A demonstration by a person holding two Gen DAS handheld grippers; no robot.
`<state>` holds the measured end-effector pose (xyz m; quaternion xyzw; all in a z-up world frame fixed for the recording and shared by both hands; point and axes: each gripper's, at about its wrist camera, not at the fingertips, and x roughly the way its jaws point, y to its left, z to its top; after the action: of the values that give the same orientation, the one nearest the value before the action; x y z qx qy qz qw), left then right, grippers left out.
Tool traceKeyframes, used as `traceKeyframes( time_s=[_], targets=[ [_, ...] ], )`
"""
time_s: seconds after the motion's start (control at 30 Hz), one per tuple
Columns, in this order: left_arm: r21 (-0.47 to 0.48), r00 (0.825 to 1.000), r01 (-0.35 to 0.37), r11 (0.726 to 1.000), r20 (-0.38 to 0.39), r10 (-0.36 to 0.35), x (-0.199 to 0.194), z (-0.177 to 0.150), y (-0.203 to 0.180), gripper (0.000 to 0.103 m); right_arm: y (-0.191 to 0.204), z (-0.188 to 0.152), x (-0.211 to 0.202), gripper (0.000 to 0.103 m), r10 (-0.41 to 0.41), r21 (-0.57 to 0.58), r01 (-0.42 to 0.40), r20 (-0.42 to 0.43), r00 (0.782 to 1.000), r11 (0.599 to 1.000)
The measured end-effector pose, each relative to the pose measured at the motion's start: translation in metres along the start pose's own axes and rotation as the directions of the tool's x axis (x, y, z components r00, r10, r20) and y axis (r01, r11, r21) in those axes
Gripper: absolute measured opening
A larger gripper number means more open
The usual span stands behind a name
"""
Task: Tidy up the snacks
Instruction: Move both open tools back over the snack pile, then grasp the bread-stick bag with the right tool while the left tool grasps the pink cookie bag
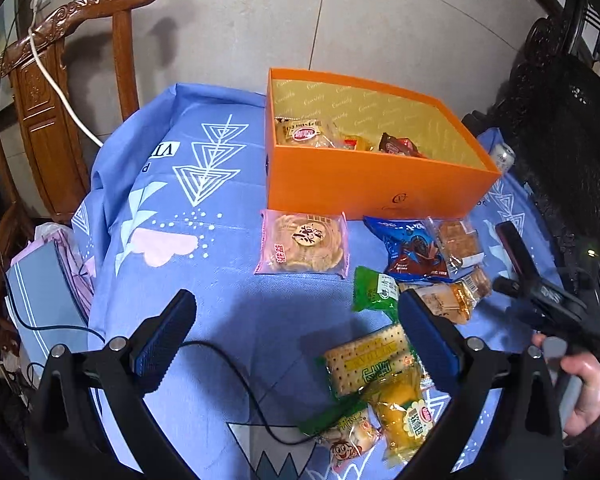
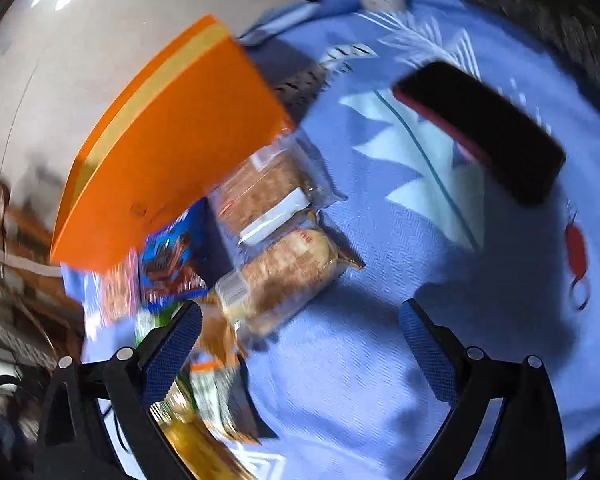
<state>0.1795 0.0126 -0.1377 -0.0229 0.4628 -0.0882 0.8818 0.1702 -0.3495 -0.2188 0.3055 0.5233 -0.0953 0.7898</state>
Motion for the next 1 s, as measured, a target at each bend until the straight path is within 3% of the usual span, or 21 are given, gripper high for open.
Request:
traceKeyframes(
  time_s=[0.2,0.43,0.57,0.73,0.77,0.83,1.0],
  targets=[
    [-0.007,1.0,0.002,1.0,0.011,-0.002,-0.007,0.003,0.002,0.099,0.016,0.007,0.027,0.099,-0.112,0.071,0.112,-0.008,0.994,0.991],
    [-0.037,1.0,-0.002,0.999,-0.001,0.002,-0.005,0.003,0.014,0.099,0.033,0.002,0.041,0.084,-0.217,0.05,0.219,-0.029,0.976,0.975],
    [-0.041,1.0,0.0,0.999,-0.004,0.0,-0.001,0.002,0.017,0.099,0.035,-0.001,0.041,0.082,-0.17,0.066,0.174,-0.061,0.984,0.983],
    [-0.038,1.0,0.014,0.999,-0.009,-0.015,0.003,0.002,0.013,0.099,0.047,-0.004,0.045,0.081,-0.201,0.01,0.202,-0.058,0.978,0.979],
    [-0.032,1.0,0.015,0.999,-0.008,-0.016,0.003,0.002,0.012,0.099,0.051,-0.006,0.046,0.079,-0.214,-0.005,0.215,-0.052,0.975,0.977],
    [-0.03,1.0,0.017,0.999,-0.006,-0.017,0.003,0.002,0.011,0.099,0.059,-0.009,0.045,0.055,-0.282,-0.07,0.279,-0.032,0.959,0.958],
    [-0.034,1.0,0.019,0.999,-0.003,-0.019,0.004,0.002,0.012,0.099,0.053,-0.018,0.036,0.038,-0.241,-0.116,0.234,-0.045,0.97,0.965]
  ],
)
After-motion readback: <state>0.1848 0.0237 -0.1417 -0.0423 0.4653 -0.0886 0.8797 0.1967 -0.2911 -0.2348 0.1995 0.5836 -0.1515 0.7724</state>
